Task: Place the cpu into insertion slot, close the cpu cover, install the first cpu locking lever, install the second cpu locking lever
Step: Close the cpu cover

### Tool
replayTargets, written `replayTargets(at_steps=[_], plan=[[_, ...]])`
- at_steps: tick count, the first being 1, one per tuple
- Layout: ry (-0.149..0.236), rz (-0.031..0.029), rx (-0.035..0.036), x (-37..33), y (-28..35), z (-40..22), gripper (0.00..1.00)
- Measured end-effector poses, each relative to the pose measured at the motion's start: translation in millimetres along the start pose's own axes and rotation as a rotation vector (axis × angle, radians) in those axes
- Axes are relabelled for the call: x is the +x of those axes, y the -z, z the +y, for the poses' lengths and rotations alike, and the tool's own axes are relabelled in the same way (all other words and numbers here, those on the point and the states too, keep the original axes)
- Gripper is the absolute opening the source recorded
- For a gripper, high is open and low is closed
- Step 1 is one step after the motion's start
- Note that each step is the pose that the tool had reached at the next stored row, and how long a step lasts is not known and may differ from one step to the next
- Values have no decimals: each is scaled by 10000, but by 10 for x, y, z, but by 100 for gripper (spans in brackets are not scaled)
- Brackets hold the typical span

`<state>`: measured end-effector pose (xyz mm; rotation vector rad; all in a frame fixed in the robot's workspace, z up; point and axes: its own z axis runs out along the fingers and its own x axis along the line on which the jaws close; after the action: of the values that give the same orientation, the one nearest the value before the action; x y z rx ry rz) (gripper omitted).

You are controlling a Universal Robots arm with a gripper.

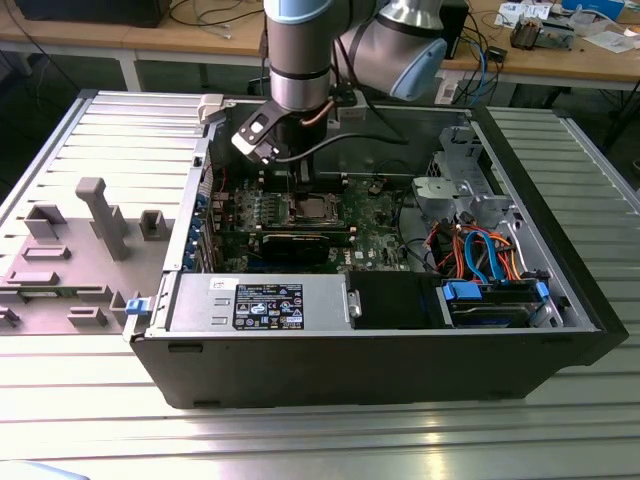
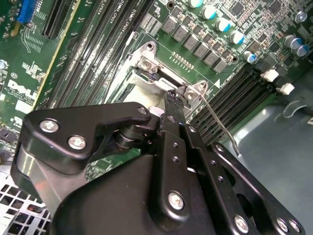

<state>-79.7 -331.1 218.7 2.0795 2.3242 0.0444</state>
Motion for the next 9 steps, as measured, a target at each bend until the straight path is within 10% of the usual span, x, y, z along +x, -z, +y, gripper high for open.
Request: replayTargets(at_steps=[9], plan=[[161,6,0,4,-31,-43,11]])
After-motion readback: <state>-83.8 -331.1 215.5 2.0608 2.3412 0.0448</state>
